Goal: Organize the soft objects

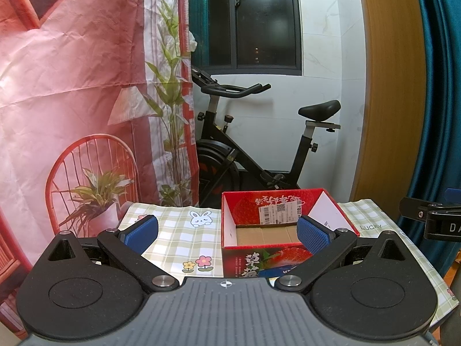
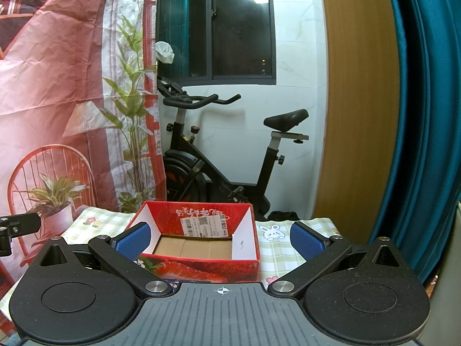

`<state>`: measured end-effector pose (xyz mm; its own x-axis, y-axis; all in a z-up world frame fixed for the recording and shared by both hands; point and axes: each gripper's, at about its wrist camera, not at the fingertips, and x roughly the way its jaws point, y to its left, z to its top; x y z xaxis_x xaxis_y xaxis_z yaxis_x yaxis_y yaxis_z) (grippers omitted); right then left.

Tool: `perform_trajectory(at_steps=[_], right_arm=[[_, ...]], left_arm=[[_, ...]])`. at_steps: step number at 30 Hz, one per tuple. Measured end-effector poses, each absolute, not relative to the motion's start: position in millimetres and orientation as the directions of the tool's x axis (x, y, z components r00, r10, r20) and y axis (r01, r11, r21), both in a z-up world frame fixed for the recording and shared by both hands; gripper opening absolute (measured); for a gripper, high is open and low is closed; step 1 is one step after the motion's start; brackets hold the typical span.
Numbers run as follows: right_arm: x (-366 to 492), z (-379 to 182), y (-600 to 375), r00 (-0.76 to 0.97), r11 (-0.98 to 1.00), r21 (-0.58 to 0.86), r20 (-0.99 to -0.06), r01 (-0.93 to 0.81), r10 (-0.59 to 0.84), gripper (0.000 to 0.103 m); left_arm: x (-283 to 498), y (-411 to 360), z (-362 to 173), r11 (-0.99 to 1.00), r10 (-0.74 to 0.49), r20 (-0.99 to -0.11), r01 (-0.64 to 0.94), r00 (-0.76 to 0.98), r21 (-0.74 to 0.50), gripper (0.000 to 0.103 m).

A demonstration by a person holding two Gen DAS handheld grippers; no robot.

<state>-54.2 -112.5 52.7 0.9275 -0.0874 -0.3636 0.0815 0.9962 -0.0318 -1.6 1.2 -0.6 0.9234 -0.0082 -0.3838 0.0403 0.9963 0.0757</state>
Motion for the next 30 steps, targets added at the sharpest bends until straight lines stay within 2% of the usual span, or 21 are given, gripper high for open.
perform_trajectory(at_steps=[18,27,30], right_arm=[[-54.4,49.6,-118.1,0.932,0.997,-0.007,-0.355,0.074,-0.071,0.103],[-55.5,28.4,-136.4,0.943,0.996,0.086,-0.331,0.011,0.018,0.103],[-48.9,15.7,-139.0,0.933,0.995,0.093,-0.359,0.02,0.015,0.103]], left_arm=[[-2.6,-5.3,-8.7,0.997,-0.035,-0.396,0.057,0.918,0.044,0.103],[10.8,12.0,-23.6,0.999,-0.049,-0.453,0.042,0.89,-0.025,0.103],[18.9,20.3,-36.0,0.997,-0.07,-0.49,0.043,0.869,-0.065,0.103]])
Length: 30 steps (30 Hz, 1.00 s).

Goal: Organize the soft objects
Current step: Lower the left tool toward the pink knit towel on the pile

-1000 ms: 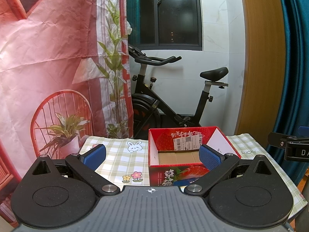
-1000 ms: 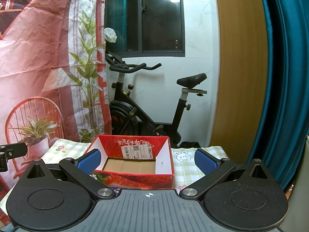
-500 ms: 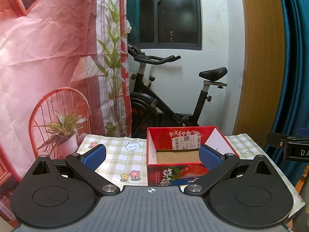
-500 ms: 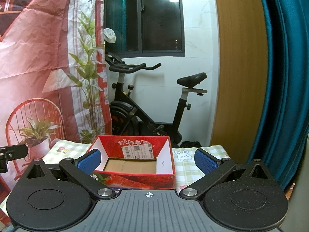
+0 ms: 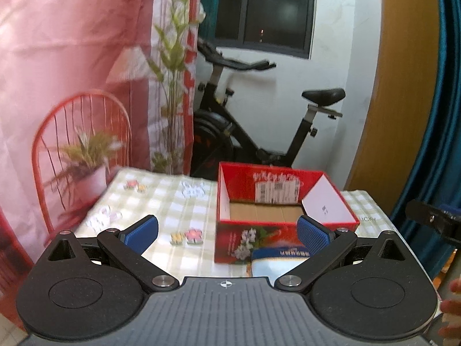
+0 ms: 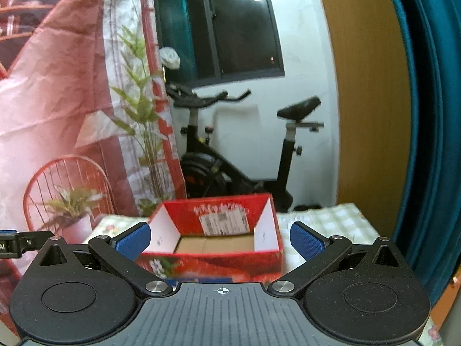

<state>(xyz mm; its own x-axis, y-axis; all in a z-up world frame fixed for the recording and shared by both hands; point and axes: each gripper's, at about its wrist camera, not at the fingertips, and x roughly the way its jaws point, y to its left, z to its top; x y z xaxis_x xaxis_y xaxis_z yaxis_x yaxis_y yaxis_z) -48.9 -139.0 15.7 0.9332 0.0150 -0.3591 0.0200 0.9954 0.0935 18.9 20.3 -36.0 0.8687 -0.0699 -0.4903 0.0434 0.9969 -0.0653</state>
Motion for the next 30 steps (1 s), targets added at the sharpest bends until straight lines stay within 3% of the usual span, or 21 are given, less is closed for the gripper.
perform_trajectory(at_steps=[10,18,24,30], right_arm=[[-32.2,-22.9,-128.7,0.867,0.994,0.104,-0.491,-0.043,0.088,0.103],[-37.3,-62.2,-116.7,0.791,0.998,-0.052,-0.612,-0.046,0.005,0.103],[-39.1,-112.0,-141.6,0.677,1.0,0.013,-0.736,0.0,0.01,0.101],[-29.4,-151.1,-146.6,0.576,0.998,0.06,-0.816,0.012,0.042,0.091]], left_arm=[[32.6,29.0,-63.7,0.994,-0.104,-0.566,0.071,0.818,-0.079,0.103],[32.0,47.9,-100.0,0.992,-0.125,-0.64,0.087,0.758,-0.09,0.102],[45.1,62.9,-140.6,0.99,-0.139,-0.736,0.086,0.662,-0.11,0.093],[60.3,61.2,-179.6,0.982,-0.189,-0.804,0.126,0.564,-0.142,0.087]])
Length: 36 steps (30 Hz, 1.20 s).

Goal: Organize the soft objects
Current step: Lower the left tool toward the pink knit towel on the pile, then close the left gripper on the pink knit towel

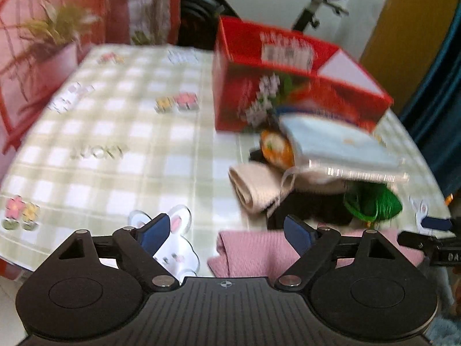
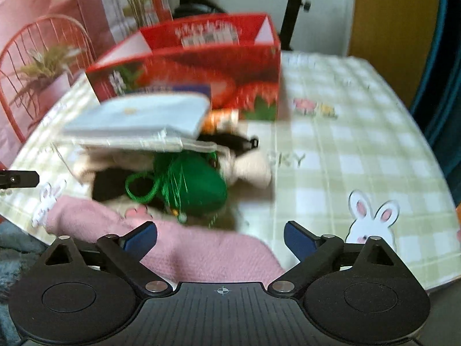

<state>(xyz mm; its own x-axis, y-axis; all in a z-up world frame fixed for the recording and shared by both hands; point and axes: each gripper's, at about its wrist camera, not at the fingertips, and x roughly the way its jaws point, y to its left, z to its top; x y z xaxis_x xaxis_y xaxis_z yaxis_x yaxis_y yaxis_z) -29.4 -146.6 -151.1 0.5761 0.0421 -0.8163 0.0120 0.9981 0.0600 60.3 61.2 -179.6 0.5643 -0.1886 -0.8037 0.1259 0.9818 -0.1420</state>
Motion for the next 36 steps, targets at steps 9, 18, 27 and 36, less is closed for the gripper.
perform_trajectory(at_steps=[9,18,27,36], right_arm=[[-16.6,-181.9,-148.3,0.482,0.996,0.085,-0.874,0.038,0.056,0.084],[-9.2,-192.1,-140.8,0.441,0.998,0.066,-0.896,0.01,0.055,0.087],[-8.5,-192.9,-131.1,0.438,0.996,0.077,-0.894,-0.054,0.093,0.082],[-8.7,-191.3,-127.7,0.445,0.989,0.113,-0.884,-0.099,0.146,0.066]], left_arm=[[73.2,67.6,-233.1,0.965,-0.263,-0.861,0.106,0.435,-0.241,0.083],[76.7,45.9,-246.8,0.963,-0.261,-0.871,0.174,0.417,-0.205,0.084],[76.0,40.6,-248.2,0.951,-0.293,-0.864,0.221,0.408,-0.218,0.083],[73.3,37.3,-246.9,0.942,-0.314,-0.857,0.243,0.408,-0.23,0.07]])
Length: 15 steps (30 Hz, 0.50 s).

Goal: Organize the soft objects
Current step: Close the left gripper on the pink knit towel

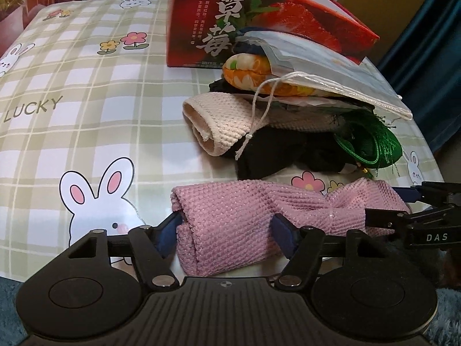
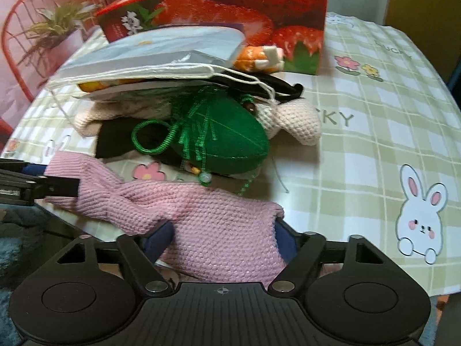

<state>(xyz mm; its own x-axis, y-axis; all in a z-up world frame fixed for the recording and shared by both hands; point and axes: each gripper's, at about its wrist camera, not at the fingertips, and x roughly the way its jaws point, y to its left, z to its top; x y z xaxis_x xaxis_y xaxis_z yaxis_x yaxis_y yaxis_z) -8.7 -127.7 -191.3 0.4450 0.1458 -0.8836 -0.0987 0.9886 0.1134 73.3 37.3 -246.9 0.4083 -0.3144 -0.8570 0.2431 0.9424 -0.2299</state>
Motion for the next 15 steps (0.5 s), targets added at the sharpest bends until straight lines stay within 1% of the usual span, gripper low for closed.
perform_trajectory(at_steps=[1,2,3,4,5,6,7,8,10,15], right_arm=[[-8.8,-191.1,-126.0,0.445,0.988,0.113,-0.883,-0.107,0.149,0.063],[-9.0,-190.9,-124.8,0.445,0.987,0.116,-0.882,-0.114,0.155,0.058],[-9.2,-190.4,-124.3,0.446,0.985,0.123,-0.879,-0.122,0.166,0.055],[-9.4,-190.2,-123.9,0.446,0.983,0.135,-0.877,-0.128,0.178,0.046],[-9.3,-190.0,-124.3,0.442,0.978,0.155,-0.874,-0.137,0.2,0.036],[-9.3,-190.2,-124.1,0.436,0.974,0.176,-0.872,-0.146,0.223,0.03],[-9.3,-190.6,-121.9,0.431,0.97,0.19,-0.87,-0.154,0.239,0.028],[-9.4,-190.2,-120.2,0.432,0.97,0.184,-0.87,-0.16,0.237,0.027],[-10.0,-189.0,-118.0,0.434,0.969,0.181,-0.869,-0.167,0.237,0.025],[-14.1,-181.0,-120.0,0.463,0.966,0.192,-0.85,-0.171,0.251,0.024]], left_arm=[[73.4,37.4,-246.8,0.942,-0.314,-0.857,0.243,0.408,-0.23,0.069],[73.5,37.2,-246.9,0.943,-0.314,-0.856,0.242,0.41,-0.23,0.069],[73.9,37.1,-246.9,0.942,-0.318,-0.854,0.242,0.411,-0.234,0.064],[72.9,39.4,-245.9,0.939,-0.327,-0.851,0.245,0.41,-0.243,0.055],[73.0,39.7,-245.5,0.935,-0.338,-0.848,0.249,0.409,-0.252,0.049],[73.2,39.4,-245.3,0.931,-0.348,-0.845,0.254,0.406,-0.262,0.036],[73.4,40.0,-245.9,0.93,-0.351,-0.845,0.252,0.404,-0.266,0.03],[73.4,40.2,-246.4,0.931,-0.351,-0.844,0.248,0.405,-0.268,0.03],[73.2,41.1,-246.4,0.928,-0.36,-0.842,0.249,0.402,-0.278,0.026],[71.1,44.6,-242.5,0.926,-0.368,-0.834,0.245,0.41,-0.289,0.023]])
